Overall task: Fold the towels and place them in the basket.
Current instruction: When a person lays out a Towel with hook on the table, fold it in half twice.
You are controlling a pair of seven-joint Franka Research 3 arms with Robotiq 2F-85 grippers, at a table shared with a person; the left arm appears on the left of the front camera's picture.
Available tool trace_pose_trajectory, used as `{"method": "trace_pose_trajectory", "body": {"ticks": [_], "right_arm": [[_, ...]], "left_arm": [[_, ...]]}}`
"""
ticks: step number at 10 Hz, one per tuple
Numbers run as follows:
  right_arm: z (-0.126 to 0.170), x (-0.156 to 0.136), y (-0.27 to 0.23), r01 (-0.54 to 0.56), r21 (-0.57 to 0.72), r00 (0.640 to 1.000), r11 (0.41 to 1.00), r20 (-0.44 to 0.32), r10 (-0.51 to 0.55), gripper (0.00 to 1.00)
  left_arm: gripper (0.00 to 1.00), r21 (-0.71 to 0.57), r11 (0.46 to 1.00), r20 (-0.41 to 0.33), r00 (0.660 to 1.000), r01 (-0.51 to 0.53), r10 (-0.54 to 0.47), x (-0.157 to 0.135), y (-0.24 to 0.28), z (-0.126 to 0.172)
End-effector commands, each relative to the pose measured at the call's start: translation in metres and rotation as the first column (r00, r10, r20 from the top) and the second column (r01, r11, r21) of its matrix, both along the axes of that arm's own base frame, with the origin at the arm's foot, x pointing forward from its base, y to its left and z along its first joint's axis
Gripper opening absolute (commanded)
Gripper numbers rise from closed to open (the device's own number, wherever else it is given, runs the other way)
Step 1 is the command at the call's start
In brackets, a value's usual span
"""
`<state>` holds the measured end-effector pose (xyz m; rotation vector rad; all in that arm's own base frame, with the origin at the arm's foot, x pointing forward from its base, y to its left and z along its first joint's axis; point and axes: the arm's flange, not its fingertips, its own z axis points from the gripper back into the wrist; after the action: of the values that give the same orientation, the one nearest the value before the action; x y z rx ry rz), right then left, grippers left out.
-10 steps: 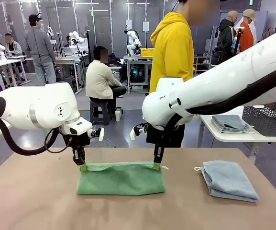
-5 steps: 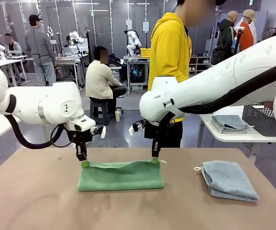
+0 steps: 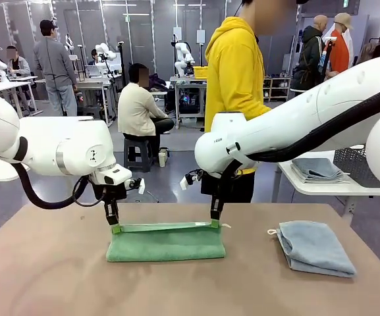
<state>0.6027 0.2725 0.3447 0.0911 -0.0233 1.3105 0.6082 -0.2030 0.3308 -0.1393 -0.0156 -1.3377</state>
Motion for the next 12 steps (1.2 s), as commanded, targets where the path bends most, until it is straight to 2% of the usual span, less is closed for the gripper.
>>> {"method": "trace_pose_trajectory", "body": {"ticks": [1,2,3,4,5,6,7,8,9,10,11,12], "right_arm": [[-0.005,-0.006,-0.001,0.001,0.001,0.998,1.000,0.060,-0.001,0.06],[-0.006,-0.007,-0.001,0.005,0.012,0.998,1.000,0.067,-0.006,0.06],[-0.007,-0.008,0.000,0.008,0.023,0.996,1.000,0.084,-0.010,0.25],[-0.007,-0.008,0.000,0.016,0.020,0.994,1.000,0.104,-0.018,0.39],[-0.006,-0.009,0.001,0.022,0.000,0.991,1.000,0.131,-0.022,0.63],[-0.003,-0.009,0.001,0.032,-0.005,0.986,0.999,0.164,-0.031,0.78],[-0.001,-0.009,0.001,0.046,-0.010,0.981,0.999,0.187,-0.044,1.00],[0.002,-0.009,0.000,0.052,-0.006,0.978,0.999,0.204,-0.049,1.00],[0.004,-0.010,-0.001,0.051,-0.003,0.978,0.999,0.204,-0.049,1.00],[0.009,-0.012,-0.003,0.048,0.007,0.979,0.999,0.196,-0.048,0.88],[0.015,-0.015,-0.004,0.048,0.015,0.979,0.999,0.195,-0.050,0.98],[0.019,-0.018,-0.004,0.062,0.014,0.979,0.998,0.192,-0.063,1.00]], "left_arm": [[0.04,-0.005,1.000,0.040,0.999,-0.005,0.005,0.001,0.000,-0.004],[0.04,-0.015,1.000,0.049,0.999,-0.011,0.012,0.000,0.001,-0.005],[0.25,-0.033,0.999,0.075,0.997,-0.021,0.024,-0.001,0.000,-0.005],[0.50,-0.037,0.999,0.080,0.997,-0.015,0.018,-0.002,-0.001,-0.004],[0.73,-0.031,0.999,0.125,0.991,-0.034,0.038,-0.004,-0.001,-0.002],[0.95,-0.039,0.998,0.176,0.982,-0.055,0.061,-0.006,0.001,0.003],[1.00,-0.036,0.996,0.201,0.976,-0.078,0.084,-0.007,0.005,0.007],[1.00,-0.029,0.995,0.226,0.970,-0.090,0.095,-0.009,0.008,0.011],[1.00,-0.034,0.997,0.220,0.972,-0.074,0.080,-0.013,0.010,0.013],[0.93,-0.051,0.998,0.205,0.977,-0.045,0.054,-0.018,0.013,0.016],[1.00,-0.074,0.996,0.199,0.979,-0.039,0.053,-0.023,0.016,0.020],[1.00,-0.098,0.994,0.193,0.980,-0.039,0.057,-0.028,0.018,0.024]]}}
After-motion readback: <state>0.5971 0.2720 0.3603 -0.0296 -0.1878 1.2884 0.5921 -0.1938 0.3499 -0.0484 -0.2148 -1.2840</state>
